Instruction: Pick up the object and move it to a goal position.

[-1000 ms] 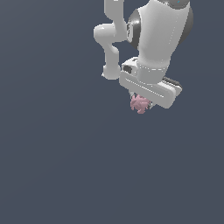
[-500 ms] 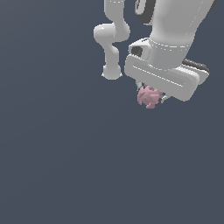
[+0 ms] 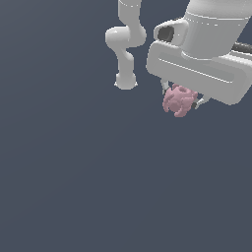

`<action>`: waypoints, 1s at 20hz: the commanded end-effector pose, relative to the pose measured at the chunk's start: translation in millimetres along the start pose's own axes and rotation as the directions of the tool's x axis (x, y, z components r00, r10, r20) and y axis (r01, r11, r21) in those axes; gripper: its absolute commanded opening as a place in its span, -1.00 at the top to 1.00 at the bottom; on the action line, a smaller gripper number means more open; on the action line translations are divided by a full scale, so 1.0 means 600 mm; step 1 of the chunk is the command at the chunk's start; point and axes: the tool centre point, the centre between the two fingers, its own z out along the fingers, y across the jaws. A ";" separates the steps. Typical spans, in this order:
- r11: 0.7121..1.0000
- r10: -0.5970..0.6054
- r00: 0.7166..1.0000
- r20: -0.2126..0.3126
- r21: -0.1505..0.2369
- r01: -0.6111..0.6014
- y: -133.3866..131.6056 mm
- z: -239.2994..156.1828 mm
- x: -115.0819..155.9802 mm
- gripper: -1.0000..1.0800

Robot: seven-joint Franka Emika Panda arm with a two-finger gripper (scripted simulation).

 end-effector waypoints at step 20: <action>1.000 0.000 1.000 0.001 0.000 0.000 -0.048 -0.097 0.027 1.00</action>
